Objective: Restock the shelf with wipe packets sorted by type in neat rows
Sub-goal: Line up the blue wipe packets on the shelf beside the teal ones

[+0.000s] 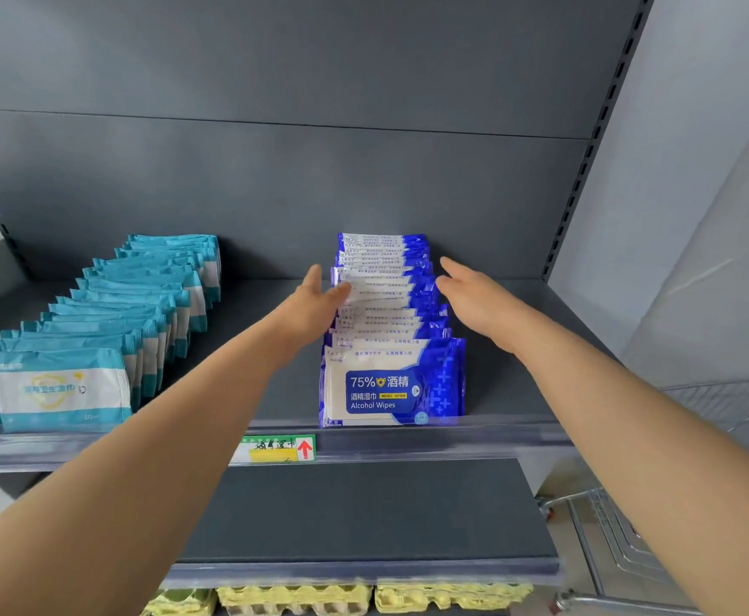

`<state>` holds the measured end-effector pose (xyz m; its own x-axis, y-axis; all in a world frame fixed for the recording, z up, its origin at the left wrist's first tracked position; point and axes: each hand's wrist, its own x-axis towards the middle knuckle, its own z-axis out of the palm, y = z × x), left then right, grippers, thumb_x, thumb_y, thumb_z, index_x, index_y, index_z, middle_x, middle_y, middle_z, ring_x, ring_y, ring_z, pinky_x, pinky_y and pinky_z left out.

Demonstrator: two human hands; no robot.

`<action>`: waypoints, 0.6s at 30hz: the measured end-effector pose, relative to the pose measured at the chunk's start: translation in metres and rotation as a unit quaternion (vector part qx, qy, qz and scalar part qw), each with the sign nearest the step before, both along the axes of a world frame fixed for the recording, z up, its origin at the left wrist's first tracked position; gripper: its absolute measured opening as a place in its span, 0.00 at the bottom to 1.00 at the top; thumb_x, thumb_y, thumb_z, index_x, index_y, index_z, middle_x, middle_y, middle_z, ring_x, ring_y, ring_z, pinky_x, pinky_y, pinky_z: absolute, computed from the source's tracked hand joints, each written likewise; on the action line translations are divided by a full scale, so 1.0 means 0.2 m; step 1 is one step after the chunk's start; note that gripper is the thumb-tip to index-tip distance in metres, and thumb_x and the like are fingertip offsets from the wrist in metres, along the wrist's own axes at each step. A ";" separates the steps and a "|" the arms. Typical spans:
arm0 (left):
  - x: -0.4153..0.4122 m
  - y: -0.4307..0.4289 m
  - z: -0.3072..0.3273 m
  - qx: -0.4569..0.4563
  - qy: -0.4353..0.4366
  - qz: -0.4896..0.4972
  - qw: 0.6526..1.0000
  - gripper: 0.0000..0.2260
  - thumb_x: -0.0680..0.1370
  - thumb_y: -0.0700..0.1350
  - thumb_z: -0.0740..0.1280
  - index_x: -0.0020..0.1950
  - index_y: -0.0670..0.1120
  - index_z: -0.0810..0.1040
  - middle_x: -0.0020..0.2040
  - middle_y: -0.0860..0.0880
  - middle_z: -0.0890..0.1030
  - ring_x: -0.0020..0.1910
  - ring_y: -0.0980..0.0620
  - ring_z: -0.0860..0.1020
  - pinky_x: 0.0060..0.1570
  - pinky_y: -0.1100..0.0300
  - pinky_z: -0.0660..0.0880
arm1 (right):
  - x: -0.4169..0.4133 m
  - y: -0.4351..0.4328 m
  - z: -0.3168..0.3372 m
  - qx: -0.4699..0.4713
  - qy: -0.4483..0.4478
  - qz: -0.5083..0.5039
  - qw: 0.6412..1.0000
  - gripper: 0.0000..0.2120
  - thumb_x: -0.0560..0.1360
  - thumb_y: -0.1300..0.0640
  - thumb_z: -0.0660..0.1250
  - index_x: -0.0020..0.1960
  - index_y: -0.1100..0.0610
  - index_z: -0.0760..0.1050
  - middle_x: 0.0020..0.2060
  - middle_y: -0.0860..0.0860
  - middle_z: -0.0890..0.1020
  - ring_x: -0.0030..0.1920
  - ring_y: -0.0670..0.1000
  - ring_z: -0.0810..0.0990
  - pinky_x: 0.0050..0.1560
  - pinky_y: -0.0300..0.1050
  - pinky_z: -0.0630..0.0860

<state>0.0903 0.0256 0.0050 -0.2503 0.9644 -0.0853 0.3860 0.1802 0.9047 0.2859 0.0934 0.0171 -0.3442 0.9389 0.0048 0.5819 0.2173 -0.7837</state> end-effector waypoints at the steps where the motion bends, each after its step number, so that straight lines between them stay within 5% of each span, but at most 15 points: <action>1: -0.01 0.03 0.00 -0.005 -0.034 0.022 0.999 0.27 0.83 0.52 0.56 0.79 0.48 0.49 0.72 0.50 0.67 0.59 0.51 0.71 0.58 0.55 0.69 | 0.00 0.02 0.00 -0.023 0.024 -0.008 0.999 0.23 0.82 0.53 0.51 0.76 0.53 0.57 0.74 0.46 0.64 0.71 0.49 0.65 0.68 0.44 0.60; 3: -0.02 0.09 0.00 -0.014 -0.079 0.037 0.996 0.26 0.83 0.50 0.57 0.78 0.47 0.52 0.75 0.47 0.63 0.67 0.45 0.70 0.66 0.49 0.67 | -0.03 0.06 -0.01 -0.098 0.082 -0.026 0.991 0.25 0.82 0.52 0.52 0.77 0.54 0.53 0.75 0.48 0.62 0.72 0.50 0.65 0.70 0.46 0.59; 5: -0.03 0.14 -0.03 -0.032 -0.131 0.023 0.991 0.12 0.83 0.48 0.57 0.65 0.47 0.69 0.69 0.42 0.72 0.58 0.43 0.77 0.59 0.45 0.72 | -0.06 0.09 -0.03 -0.175 0.139 -0.015 0.975 0.20 0.82 0.53 0.53 0.74 0.56 0.61 0.69 0.52 0.72 0.62 0.49 0.75 0.64 0.45 0.67; 7: -0.02 0.16 -0.04 -0.056 -0.186 -0.012 0.981 0.10 0.83 0.46 0.56 0.58 0.45 0.74 0.57 0.42 0.81 0.49 0.45 0.82 0.49 0.49 0.79 | -0.08 0.11 -0.05 -0.229 0.168 0.019 0.959 0.16 0.82 0.55 0.53 0.65 0.58 0.72 0.59 0.54 0.81 0.55 0.52 0.82 0.57 0.47 0.76; 9: -0.05 0.18 -0.06 -0.047 -0.169 -0.027 0.984 0.12 0.82 0.46 0.56 0.58 0.43 0.76 0.53 0.44 0.83 0.51 0.45 0.82 0.50 0.49 0.79 | -0.08 0.14 -0.04 -0.219 0.169 0.022 0.961 0.15 0.82 0.56 0.53 0.63 0.60 0.73 0.56 0.53 0.82 0.56 0.53 0.81 0.57 0.48 0.76; 12: -0.13 0.25 -0.05 -0.005 -0.097 0.002 0.995 0.12 0.75 0.51 0.63 0.55 0.47 0.71 0.47 0.52 0.77 0.47 0.55 0.77 0.47 0.56 0.73 | -0.06 0.21 -0.02 -0.143 0.106 -0.023 0.984 0.19 0.83 0.55 0.52 0.71 0.60 0.63 0.61 0.47 0.74 0.67 0.51 0.70 0.64 0.43 0.64; 15: -0.12 0.30 -0.04 0.009 -0.057 0.015 0.998 0.06 0.82 0.48 0.58 0.58 0.51 0.64 0.46 0.57 0.71 0.41 0.64 0.69 0.43 0.67 0.68 | -0.10 0.26 -0.03 -0.123 0.071 -0.019 0.990 0.19 0.82 0.53 0.52 0.72 0.57 0.63 0.65 0.50 0.74 0.66 0.52 0.72 0.66 0.44 0.63; 18: -0.07 0.34 -0.04 -0.033 -0.071 -0.023 0.997 0.11 0.80 0.48 0.59 0.57 0.43 0.74 0.55 0.43 0.81 0.52 0.47 0.81 0.54 0.51 0.78 | -0.16 0.31 -0.08 -0.186 0.092 0.025 0.978 0.11 0.82 0.54 0.54 0.58 0.51 0.73 0.51 0.49 0.82 0.52 0.51 0.81 0.57 0.50 0.77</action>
<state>0.0759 0.0933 -0.0036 -0.1873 0.9658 -0.1794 0.2646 0.2255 0.9376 0.2538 0.1554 0.0015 -0.4147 0.8698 -0.2674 0.4188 -0.0785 -0.9047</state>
